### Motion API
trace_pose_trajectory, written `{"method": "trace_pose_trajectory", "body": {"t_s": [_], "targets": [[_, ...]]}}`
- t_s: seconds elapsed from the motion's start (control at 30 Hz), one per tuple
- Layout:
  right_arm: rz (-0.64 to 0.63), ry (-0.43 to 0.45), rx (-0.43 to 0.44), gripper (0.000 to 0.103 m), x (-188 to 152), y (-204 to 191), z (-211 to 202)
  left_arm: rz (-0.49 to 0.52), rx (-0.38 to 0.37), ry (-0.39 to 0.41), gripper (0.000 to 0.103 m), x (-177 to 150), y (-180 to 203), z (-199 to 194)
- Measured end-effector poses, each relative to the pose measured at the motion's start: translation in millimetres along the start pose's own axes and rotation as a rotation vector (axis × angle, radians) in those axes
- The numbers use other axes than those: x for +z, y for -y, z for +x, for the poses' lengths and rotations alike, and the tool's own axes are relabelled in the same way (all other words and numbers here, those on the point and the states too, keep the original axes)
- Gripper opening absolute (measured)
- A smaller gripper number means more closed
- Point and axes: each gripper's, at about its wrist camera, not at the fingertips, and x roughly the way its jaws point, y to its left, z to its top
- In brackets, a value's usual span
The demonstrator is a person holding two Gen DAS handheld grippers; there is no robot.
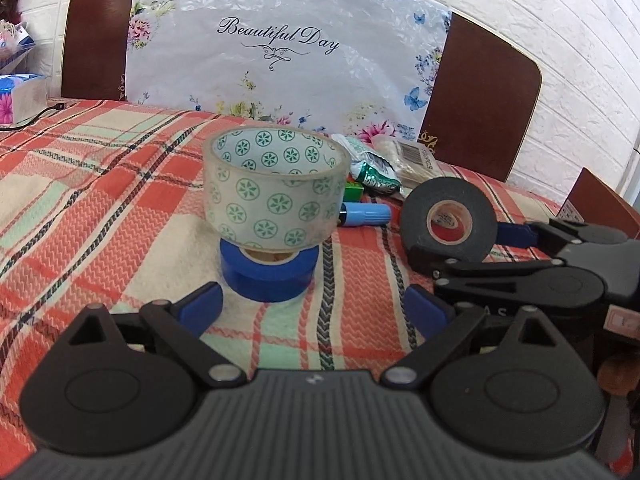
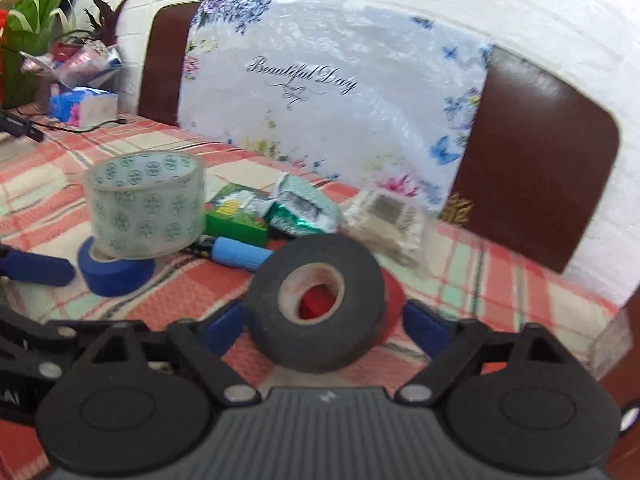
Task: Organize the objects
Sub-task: 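Grasp the black tape roll with the left tool, then carry the black tape into the brown box and open the left tool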
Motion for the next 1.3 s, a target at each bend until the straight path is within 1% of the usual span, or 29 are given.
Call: {"method": "trace_pose_trajectory", "body": {"t_s": [0.1, 0.17, 0.2, 0.23, 0.3, 0.33, 0.37, 0.4, 0.43, 0.47, 0.5, 0.53, 0.57, 0.63, 0.67, 0.7, 0.73, 0.77, 0.8, 0.87, 0.93, 0.97, 1.0, 1.03, 1.07, 1.1, 1.13, 1.2, 1.3], "targets": [[0.042, -0.020, -0.021, 0.064, -7, -1, -11, 0.017, 0.009, -0.004, 0.098, 0, 2, 1], [0.076, -0.042, 0.023, 0.031, -18, 3, -27, 0.015, 0.006, -0.004, 0.099, 0, 1, 1], [0.098, -0.064, 0.032, 0.016, -25, 6, -36, 0.016, 0.005, -0.006, 0.099, 0, 1, 1], [0.112, -0.088, 0.017, 0.004, -33, 9, -47, 0.020, 0.006, -0.007, 0.099, 0, 2, 1], [0.149, -0.089, 0.002, 0.004, -54, 16, -75, 0.041, 0.015, -0.019, 0.100, 1, 6, 2], [0.161, -0.090, -0.009, 0.005, -62, 20, -88, 0.052, 0.020, -0.029, 0.100, 3, 8, 3], [0.162, -0.086, -0.026, 0.008, -70, 23, -100, 0.042, 0.018, -0.039, 0.100, 5, 9, 2], [0.157, -0.082, -0.042, 0.009, -76, 27, -109, -0.013, -0.001, -0.044, 0.100, 8, 5, -1], [0.158, -0.079, -0.053, 0.010, -81, 30, -116, -0.113, -0.037, -0.051, 0.100, 13, -1, -3], [0.173, -0.077, -0.059, 0.014, -86, 34, -123, -0.227, -0.077, -0.059, 0.100, 20, -8, -4], [0.198, -0.076, -0.062, 0.017, -88, 37, -125, -0.320, -0.122, -0.058, 0.100, 27, -12, -6], [0.221, -0.072, -0.066, 0.023, -90, 41, -127, -0.364, -0.155, -0.053, 0.100, 36, -11, -8], [0.233, -0.075, -0.068, 0.025, -90, 43, -126, -0.353, -0.162, -0.049, 0.100, 45, -5, -9], [0.245, -0.082, -0.062, 0.026, -88, 46, -123, -0.238, -0.106, -0.059, 0.099, 58, 13, -9], [0.245, -0.083, -0.060, 0.031, -87, 47, -123, -0.174, -0.076, -0.078, 0.097, 60, 21, -8], [0.246, -0.082, -0.052, 0.037, -85, 47, -123, -0.129, -0.065, -0.107, 0.096, 59, 27, -7], [0.253, -0.072, -0.033, 0.052, -83, 46, -124, -0.105, -0.082, -0.138, 0.090, 56, 29, -6], [0.257, -0.055, -0.005, 0.061, -81, 42, -126, -0.091, -0.113, -0.174, 0.086, 52, 27, -7], [0.252, -0.040, 0.024, 0.063, -79, 37, -128, -0.082, -0.129, -0.207, 0.084, 46, 26, -6], [0.213, -0.037, 0.073, 0.078, -71, 25, -124, -0.036, -0.143, -0.270, 0.077, 39, 31, 0], [0.148, -0.057, 0.098, 0.079, -62, 12, -110, 0.017, -0.161, -0.317, 0.073, 32, 36, 6], [0.117, -0.069, 0.112, 0.079, -57, 5, -102, 0.039, -0.163, -0.336, 0.073, 30, 38, 8], [0.094, -0.075, 0.121, 0.080, -52, -2, -94, 0.065, -0.153, -0.340, 0.073, 28, 42, 10], [0.081, -0.082, 0.126, 0.081, -46, -6, -84, 0.089, -0.144, -0.330, 0.068, 26, 45, 11], [0.079, -0.089, 0.131, 0.084, -41, -10, -74, 0.104, -0.138, -0.324, 0.057, 25, 46, 12], [0.081, -0.096, 0.148, 0.084, -35, -12, -65, 0.111, -0.141, -0.318, 0.051, 25, 47, 13], [0.080, -0.098, 0.170, 0.080, -30, -14, -57, 0.105, -0.156, -0.315, 0.037, 25, 46, 14], [0.069, -0.096, 0.169, 0.080, -25, -20, -51, 0.075, -0.165, -0.317, 0.034, 30, 46, 11], [0.064, -0.048, 0.117, 0.080, -30, -20, -67, 0.031, -0.243, -0.296, 0.032, 41, 56, 0]]}}
